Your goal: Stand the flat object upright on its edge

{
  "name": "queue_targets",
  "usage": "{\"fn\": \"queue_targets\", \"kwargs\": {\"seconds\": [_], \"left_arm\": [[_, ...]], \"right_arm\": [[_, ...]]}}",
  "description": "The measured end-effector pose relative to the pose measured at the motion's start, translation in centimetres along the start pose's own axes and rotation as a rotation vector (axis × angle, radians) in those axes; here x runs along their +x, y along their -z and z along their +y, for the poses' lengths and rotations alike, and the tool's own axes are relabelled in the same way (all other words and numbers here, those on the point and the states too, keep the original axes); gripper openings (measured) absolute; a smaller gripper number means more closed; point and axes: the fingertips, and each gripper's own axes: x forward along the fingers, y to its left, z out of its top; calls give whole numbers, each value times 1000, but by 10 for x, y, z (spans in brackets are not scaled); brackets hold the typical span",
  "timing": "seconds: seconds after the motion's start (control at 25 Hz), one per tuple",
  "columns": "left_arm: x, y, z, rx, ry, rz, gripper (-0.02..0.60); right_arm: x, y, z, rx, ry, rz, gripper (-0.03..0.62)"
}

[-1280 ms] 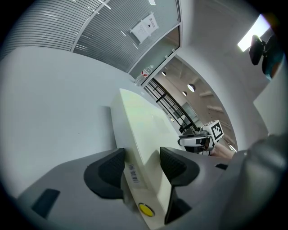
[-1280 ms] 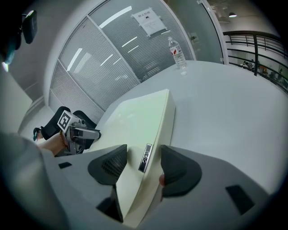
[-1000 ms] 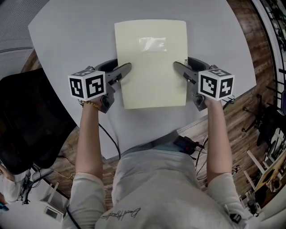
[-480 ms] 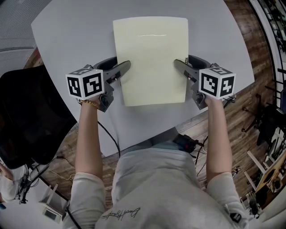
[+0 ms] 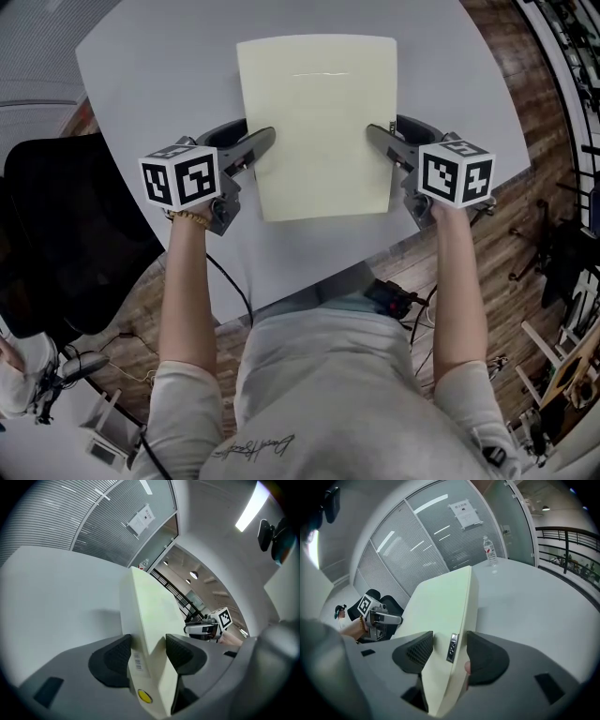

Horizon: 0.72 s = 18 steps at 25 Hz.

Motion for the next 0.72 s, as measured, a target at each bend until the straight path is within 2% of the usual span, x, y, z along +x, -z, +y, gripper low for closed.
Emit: {"fn": "queue_targets", "kwargs": {"seconds": [0.32,0.72], "left_arm": [[-17,-13,-12,39,1,-53,243],[-33,-43,-27,158,-15,-159,241]], "right_arm": [[-11,-7,12,-26,-11,-34,240],[-24,-38,22,-127,15,-117,238]]}}
